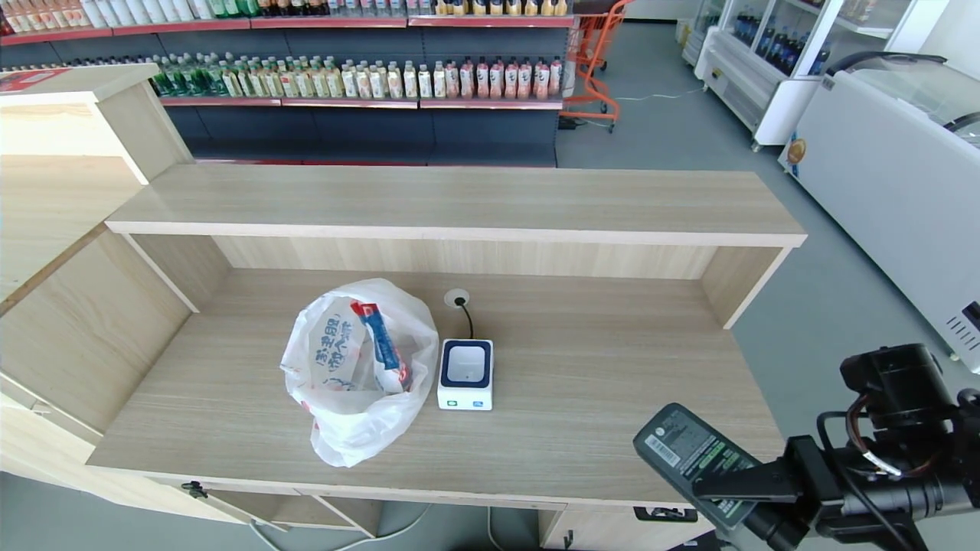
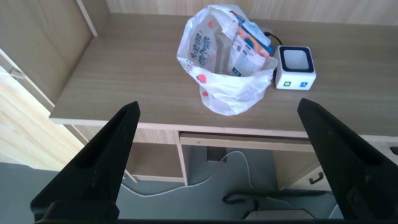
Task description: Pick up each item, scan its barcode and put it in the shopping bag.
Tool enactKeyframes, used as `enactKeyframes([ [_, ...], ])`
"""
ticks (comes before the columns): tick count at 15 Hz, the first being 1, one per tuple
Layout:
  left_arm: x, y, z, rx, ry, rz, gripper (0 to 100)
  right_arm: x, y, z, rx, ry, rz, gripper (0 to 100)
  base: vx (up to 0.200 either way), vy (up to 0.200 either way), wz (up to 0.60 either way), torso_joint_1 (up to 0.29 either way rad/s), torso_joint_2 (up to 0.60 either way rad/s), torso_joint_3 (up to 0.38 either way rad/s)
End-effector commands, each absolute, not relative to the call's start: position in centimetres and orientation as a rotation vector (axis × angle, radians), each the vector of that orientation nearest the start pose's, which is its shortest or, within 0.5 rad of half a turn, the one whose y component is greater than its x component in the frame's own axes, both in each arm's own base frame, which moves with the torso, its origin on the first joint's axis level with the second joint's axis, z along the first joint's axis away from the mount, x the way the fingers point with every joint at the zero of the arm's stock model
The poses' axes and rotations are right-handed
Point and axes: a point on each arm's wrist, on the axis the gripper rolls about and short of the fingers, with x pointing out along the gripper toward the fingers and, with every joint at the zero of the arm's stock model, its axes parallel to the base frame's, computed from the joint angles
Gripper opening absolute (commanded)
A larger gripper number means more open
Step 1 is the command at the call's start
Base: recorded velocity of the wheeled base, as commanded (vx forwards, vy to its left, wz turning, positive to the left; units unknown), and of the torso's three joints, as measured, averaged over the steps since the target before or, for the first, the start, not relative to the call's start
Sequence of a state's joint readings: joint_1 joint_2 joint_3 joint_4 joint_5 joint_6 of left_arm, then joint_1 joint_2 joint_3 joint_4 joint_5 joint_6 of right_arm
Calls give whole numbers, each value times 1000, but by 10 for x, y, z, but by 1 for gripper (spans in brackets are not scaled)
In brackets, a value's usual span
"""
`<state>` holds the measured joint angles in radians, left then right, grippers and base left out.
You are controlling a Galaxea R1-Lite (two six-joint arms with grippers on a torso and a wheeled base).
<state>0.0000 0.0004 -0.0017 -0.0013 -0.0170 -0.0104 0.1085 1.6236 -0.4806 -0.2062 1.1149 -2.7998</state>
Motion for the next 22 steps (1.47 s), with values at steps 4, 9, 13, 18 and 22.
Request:
enactKeyframes([
  [4,-23,0,76,-11,-3,-17,100,195,68,105,-1691,-1438,1237,0,0,0,0,0,0,0],
  [9,-23,0,76,-11,-3,-17,100,177,79,111,-1626,-1560,1248,0,0,0,0,0,0,0],
  [13,-23,0,76,-11,-3,-17,100,174,80,114,-1633,-1578,1236,0,0,0,0,0,0,0],
  [18,-23,0,76,-11,-3,-17,100,144,84,109,-1506,-1485,1468,0,0,0,0,0,0,0],
  [22,-23,0,76,-11,-3,-17,100,139,81,109,-1482,-1454,1503,0,0,0,0,0,0,0],
])
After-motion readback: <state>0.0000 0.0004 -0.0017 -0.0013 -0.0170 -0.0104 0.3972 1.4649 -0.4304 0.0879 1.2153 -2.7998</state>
